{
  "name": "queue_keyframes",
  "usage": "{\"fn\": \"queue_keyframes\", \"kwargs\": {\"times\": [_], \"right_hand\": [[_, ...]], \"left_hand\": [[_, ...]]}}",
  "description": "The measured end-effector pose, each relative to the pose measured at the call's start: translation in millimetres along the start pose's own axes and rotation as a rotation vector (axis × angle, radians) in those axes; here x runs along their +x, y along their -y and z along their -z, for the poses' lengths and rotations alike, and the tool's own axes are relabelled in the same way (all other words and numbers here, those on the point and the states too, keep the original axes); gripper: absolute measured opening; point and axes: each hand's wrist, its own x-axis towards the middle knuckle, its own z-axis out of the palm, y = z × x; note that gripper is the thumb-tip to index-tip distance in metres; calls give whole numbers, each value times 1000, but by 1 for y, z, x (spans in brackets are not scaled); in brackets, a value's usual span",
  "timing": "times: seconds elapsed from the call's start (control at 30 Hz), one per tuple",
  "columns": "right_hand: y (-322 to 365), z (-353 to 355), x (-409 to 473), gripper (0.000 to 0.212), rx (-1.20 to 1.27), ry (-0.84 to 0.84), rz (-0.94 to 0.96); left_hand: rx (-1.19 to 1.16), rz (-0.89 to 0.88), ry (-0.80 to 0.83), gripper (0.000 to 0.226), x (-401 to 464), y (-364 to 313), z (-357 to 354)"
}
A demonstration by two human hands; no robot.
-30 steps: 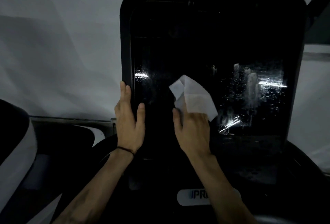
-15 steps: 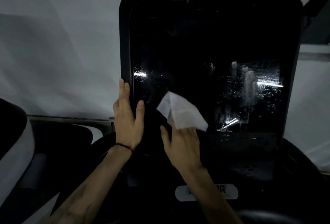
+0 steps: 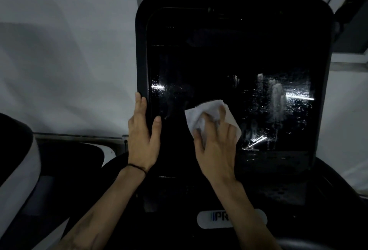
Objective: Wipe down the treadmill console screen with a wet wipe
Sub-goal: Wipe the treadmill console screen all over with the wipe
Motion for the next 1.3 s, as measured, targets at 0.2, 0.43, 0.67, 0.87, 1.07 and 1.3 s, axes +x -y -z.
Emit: {"fn": "queue_keyframes", "kwargs": {"times": [0.2, 0.43, 0.67, 0.87, 1.07, 1.3], "right_hand": [[-22, 1, -2, 62, -208, 56, 93], [-15, -10, -9, 66, -82, 144, 132], [-2, -14, -16, 71, -46, 222, 177], [-4, -9, -44, 71, 14, 210, 89], [-6, -11, -22, 67, 66, 188, 28], [3, -15, -24, 65, 99, 235, 101]], "left_hand": [[2, 18, -5, 71, 0, -1, -2], [2, 19, -2, 73, 2, -1, -3], [16, 15, -20, 73, 2, -1, -6], [4, 7, -21, 74, 1, -2, -4], [-1, 16, -13, 71, 0, 0, -4], [27, 14, -17, 70, 2, 0, -4]]}}
